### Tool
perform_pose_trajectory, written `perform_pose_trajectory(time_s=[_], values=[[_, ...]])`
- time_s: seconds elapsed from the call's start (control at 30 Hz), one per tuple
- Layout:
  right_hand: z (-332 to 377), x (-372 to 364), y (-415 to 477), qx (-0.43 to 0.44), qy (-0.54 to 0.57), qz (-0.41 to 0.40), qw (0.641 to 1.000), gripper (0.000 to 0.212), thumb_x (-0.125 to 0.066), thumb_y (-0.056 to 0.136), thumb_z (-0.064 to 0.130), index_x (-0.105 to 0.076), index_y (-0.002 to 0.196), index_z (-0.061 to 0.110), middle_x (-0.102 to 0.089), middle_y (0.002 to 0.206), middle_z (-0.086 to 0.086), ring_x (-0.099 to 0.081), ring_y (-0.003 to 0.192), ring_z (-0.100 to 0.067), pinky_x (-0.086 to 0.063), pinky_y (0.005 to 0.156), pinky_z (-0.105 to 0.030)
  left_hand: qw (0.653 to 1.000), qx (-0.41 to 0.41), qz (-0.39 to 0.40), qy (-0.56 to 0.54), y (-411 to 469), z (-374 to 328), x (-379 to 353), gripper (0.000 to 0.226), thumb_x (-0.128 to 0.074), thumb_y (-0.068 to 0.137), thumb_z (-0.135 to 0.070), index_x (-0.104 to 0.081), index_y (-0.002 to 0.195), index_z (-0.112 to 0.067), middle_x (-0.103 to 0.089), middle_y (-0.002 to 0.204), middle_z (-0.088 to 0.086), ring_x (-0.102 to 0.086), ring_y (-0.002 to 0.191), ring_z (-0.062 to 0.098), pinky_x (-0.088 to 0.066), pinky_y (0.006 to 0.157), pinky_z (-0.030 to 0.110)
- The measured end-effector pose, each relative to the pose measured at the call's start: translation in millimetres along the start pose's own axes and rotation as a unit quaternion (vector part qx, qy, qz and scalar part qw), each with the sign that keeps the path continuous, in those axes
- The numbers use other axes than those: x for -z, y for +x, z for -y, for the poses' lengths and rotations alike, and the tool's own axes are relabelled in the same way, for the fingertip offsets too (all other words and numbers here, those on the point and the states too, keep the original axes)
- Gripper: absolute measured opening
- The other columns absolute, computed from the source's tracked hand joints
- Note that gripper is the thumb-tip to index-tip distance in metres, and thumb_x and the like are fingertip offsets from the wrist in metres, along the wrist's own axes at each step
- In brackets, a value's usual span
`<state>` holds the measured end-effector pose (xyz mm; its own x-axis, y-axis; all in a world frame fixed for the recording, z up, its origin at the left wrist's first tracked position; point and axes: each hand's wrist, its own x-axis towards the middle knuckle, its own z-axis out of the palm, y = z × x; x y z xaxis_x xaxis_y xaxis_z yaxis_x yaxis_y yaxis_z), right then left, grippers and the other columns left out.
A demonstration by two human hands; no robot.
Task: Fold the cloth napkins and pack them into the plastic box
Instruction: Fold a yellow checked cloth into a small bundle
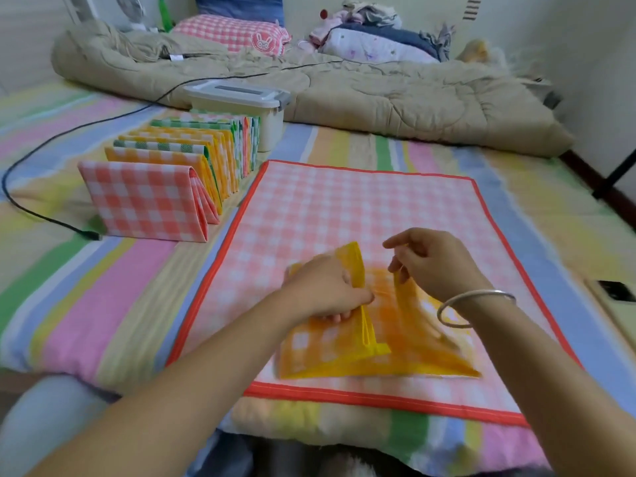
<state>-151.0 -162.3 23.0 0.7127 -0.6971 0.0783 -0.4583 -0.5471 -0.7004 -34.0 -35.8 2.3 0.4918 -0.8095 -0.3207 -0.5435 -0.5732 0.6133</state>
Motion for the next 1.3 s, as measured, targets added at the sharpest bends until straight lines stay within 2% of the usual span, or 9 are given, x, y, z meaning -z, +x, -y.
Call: perform_pose_trajectory(time_s=[0.1,0.3,0.47,0.57,0.67,0.9,1.03,1.17,1.3], values=[[-21.4,-20.3,0.0,-0.005,-0.006,-0.047,0.999,0.020,-0.055,0.090,0.012,-0.068,0.094,0.026,-0.061,0.066,0.006,-0.052,0.057,-0.009,-0.041,0.058,-0.026,0.997,0.002,-0.015,0.075,4.2,-2.0,-17.3,0.045,-0.061,0.087,-0.049,-0.059,0.055,-0.017,-0.071,0.063,-0.001,-0.072,0.070,0.016,-0.057,0.075,0.030],[-51.0,-55.4,-7.4,0.054,-0.090,-0.029,0.994,0.024,-0.060,0.090,0.022,-0.060,0.114,0.024,-0.058,0.079,0.010,-0.056,0.070,-0.015,-0.042,0.064,-0.031,0.993,-0.028,-0.087,0.069,4.7,14.7,-38.3,0.035,-0.060,0.089,-0.046,-0.053,0.062,-0.023,-0.058,0.062,-0.009,-0.061,0.075,0.016,-0.041,0.063,0.028],[-59.4,-67.5,-8.3,0.177,-0.224,-0.079,0.955,0.040,-0.055,0.077,0.020,-0.066,0.115,0.014,-0.062,0.110,-0.006,-0.061,0.093,-0.029,-0.051,0.065,-0.038,0.945,-0.217,-0.242,0.047,-3.0,42.9,-51.2,0.009,-0.058,0.083,-0.035,-0.062,0.090,-0.032,-0.064,0.103,-0.014,-0.058,0.098,0.010,-0.046,0.087,0.030],[-59.9,-69.5,-8.3,0.193,-0.216,-0.035,0.956,0.053,-0.042,0.079,0.023,-0.060,0.127,0.009,-0.063,0.124,-0.010,-0.060,0.110,-0.032,-0.053,0.083,-0.042,0.939,-0.253,-0.193,0.130,1.4,58.0,-59.2,0.059,-0.040,0.084,-0.054,-0.061,0.131,-0.025,-0.044,0.153,-0.007,-0.031,0.144,0.012,-0.020,0.121,0.035],[-62.0,-69.1,-11.7,0.196,-0.195,0.016,0.961,0.063,-0.030,0.086,0.030,-0.044,0.145,0.017,-0.059,0.135,-0.007,-0.054,0.125,-0.026,-0.045,0.101,-0.038,0.945,-0.222,-0.135,0.197,2.2,59.6,-62.3,0.084,-0.016,0.085,-0.063,-0.032,0.155,-0.018,-0.010,0.166,-0.005,0.004,0.153,0.007,0.001,0.125,0.040],[-71.9,-76.6,-16.3,0.170,-0.279,0.086,0.941,0.079,0.001,0.085,0.052,-0.016,0.155,0.018,-0.018,0.161,0.001,-0.014,0.149,-0.021,-0.008,0.119,-0.032,0.944,-0.156,-0.124,0.265,2.4,60.1,-73.7,0.091,0.000,0.084,-0.068,0.016,0.156,-0.015,0.026,0.162,0.002,0.027,0.149,0.014,0.009,0.124,0.038],[-73.2,-79.3,-16.2,0.153,-0.320,0.121,0.927,0.087,0.019,0.078,0.058,0.001,0.155,0.021,0.007,0.163,0.004,0.009,0.150,-0.015,0.010,0.116,-0.027,0.944,-0.151,-0.082,0.280,5.8,60.5,-71.9,0.092,0.005,0.080,-0.070,0.017,0.156,-0.020,0.031,0.161,0.001,0.031,0.147,0.016,0.009,0.123,0.042],[-78.7,-80.5,-14.5,0.161,-0.311,0.131,0.927,0.104,0.041,0.066,0.067,0.009,0.154,0.022,0.010,0.162,0.005,0.015,0.148,-0.012,0.006,0.121,-0.031,0.950,-0.173,-0.024,0.259,4.4,60.4,-64.7,0.107,0.007,0.072,-0.090,0.018,0.156,-0.026,0.036,0.158,-0.010,0.038,0.144,0.016,0.013,0.122,0.044],[-82.2,-80.3,-16.3,0.157,-0.262,0.115,0.945,0.095,0.024,0.078,0.071,0.006,0.156,0.020,0.004,0.163,0.007,0.008,0.149,-0.009,-0.001,0.122,-0.031,0.952,-0.153,0.015,0.266,-0.2,54.0,-60.6,0.121,-0.007,0.065,-0.100,0.019,0.156,-0.025,0.033,0.159,-0.011,0.039,0.143,0.018,0.013,0.122,0.047]])
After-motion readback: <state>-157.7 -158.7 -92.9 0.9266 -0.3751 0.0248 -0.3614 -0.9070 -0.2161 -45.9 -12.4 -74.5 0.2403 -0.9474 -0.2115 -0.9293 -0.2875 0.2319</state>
